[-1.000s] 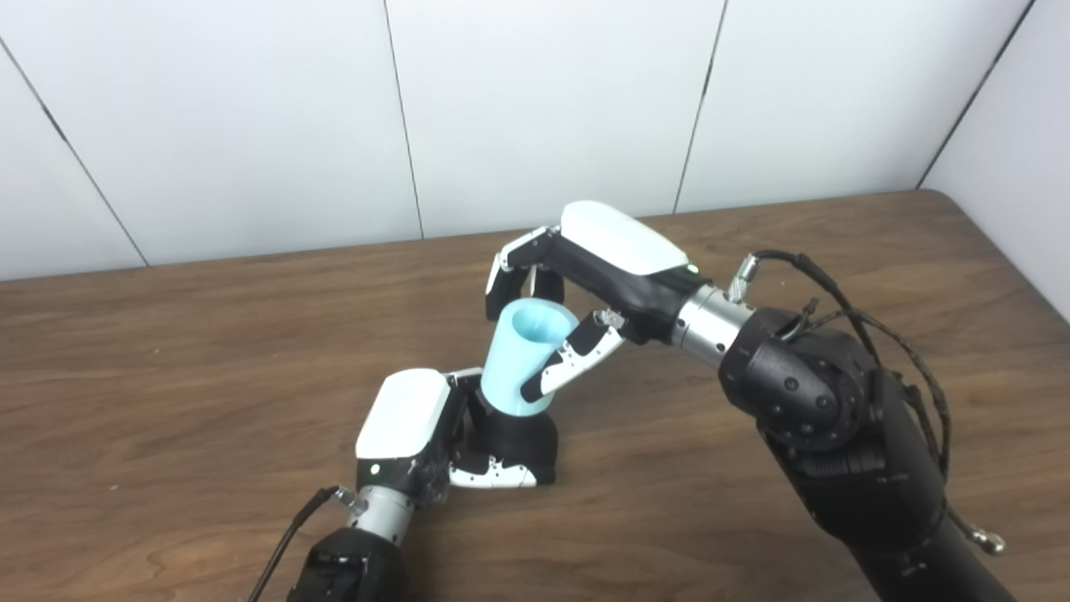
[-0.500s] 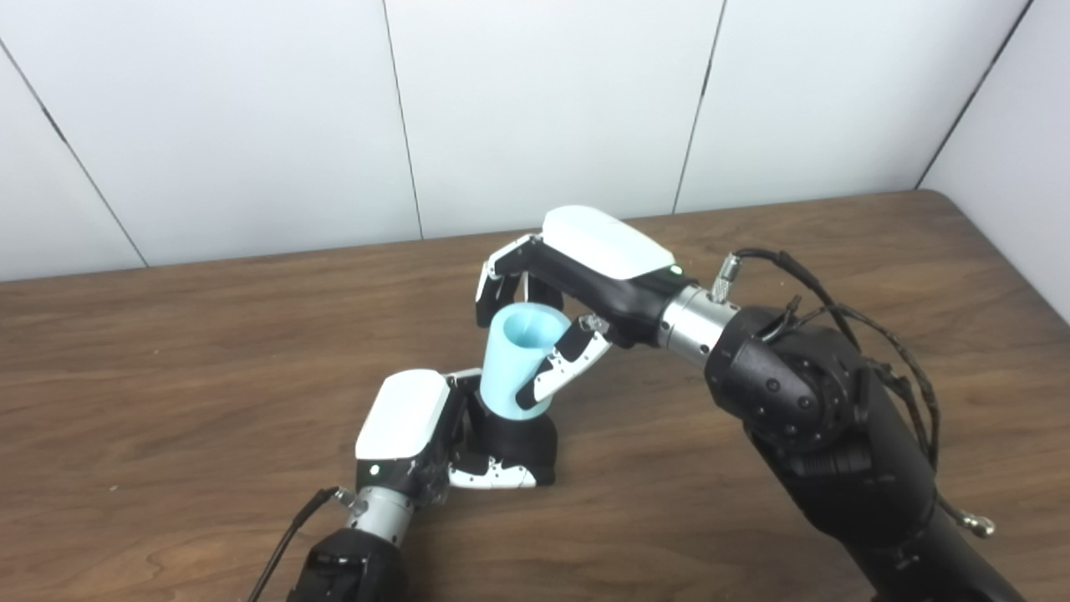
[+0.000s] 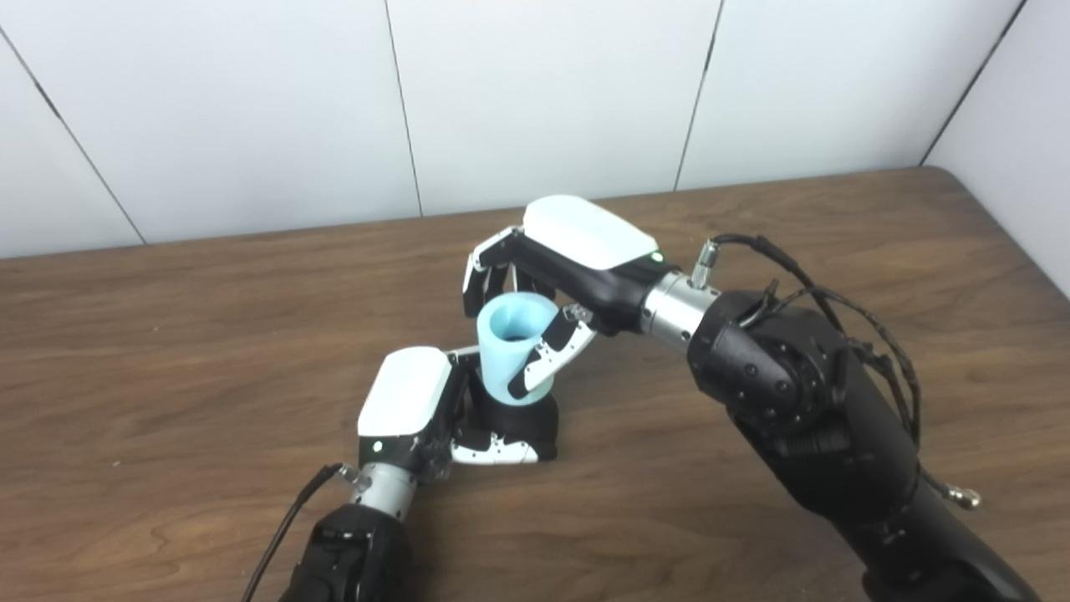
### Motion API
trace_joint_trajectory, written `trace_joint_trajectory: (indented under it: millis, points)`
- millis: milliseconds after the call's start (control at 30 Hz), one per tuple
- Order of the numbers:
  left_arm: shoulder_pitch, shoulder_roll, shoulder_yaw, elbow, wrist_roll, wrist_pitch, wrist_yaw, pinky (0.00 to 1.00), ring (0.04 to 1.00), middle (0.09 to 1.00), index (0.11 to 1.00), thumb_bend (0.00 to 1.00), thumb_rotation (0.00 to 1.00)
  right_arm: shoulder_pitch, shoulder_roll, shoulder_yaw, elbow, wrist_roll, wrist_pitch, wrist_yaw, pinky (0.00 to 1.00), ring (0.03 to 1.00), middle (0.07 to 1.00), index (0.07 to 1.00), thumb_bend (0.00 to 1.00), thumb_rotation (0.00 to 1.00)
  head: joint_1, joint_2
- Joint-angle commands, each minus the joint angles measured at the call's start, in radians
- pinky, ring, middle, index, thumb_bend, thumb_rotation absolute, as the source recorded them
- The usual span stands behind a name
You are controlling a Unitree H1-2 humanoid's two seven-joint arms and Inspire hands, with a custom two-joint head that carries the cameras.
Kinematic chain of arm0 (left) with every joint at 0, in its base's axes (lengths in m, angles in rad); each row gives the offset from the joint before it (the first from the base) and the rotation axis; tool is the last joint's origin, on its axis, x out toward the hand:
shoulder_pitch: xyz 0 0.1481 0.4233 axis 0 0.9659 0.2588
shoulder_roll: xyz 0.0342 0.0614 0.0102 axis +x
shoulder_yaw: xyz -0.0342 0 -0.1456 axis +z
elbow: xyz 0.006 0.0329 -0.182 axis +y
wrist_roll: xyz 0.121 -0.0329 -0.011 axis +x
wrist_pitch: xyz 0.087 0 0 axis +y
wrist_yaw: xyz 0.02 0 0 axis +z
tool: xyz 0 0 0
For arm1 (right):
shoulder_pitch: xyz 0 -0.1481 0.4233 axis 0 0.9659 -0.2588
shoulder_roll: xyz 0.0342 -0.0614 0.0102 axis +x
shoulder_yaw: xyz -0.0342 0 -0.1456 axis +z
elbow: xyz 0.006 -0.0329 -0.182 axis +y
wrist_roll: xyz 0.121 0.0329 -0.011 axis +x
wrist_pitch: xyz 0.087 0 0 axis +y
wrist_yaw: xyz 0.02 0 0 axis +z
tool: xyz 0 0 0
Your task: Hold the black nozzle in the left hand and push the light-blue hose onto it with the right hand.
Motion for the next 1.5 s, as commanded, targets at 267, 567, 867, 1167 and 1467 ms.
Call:
trace_joint_trajectory:
  millis: [267, 567, 867, 1167, 1467]
  points:
    - [0.051, -0.001, -0.035, 0.029, 0.02, 0.011, -0.053, 0.28, 0.346, 0.398, 0.504, 0.52, 0.0, -0.007, -0.013, -0.004, 0.009, 0.013, -0.035, 0.016, 0.37, 0.379, 0.5, 0.564, 0.51, 0.0, 0.003, 0.004]
    - [0.053, 0.001, -0.029, 0.024, 0.015, 0.014, -0.061, 0.28, 0.357, 0.399, 0.504, 0.52, 0.0, -0.036, -0.043, -0.034, -0.027, 0.053, -0.011, 0.086, 0.66, 0.731, 0.745, 0.746, 0.92, 0.31, 0.002, 0.004]
    - [0.052, -0.003, -0.029, 0.022, 0.014, 0.027, -0.07, 0.29, 0.359, 0.435, 0.496, 0.52, 0.0, -0.058, -0.067, -0.043, -0.073, 0.029, 0.022, 0.172, 0.91, 0.946, 0.921, 0.889, 0.99, 0.5, 0.0, 0.004]
    - [0.051, 0.002, -0.032, 0.023, 0.016, 0.032, -0.074, 0.28, 0.353, 0.398, 0.503, 0.52, 0.0, -0.052, -0.07, -0.068, -0.118, 0.01, 0.008, 0.177, 0.94, 0.983, 0.95, 0.913, 0.97, 0.63, 0.003, 0.005]
    - [0.049, 0.005, -0.034, 0.024, 0.016, 0.033, -0.077, 0.28, 0.354, 0.477, 0.487, 0.53, 0.0, -0.001, -0.064, -0.121, -0.175, 0.01, -0.112, 0.072, 1.0, 1.0, 0.998, 0.966, 0.81, 0.88, 0.006, 0.004]
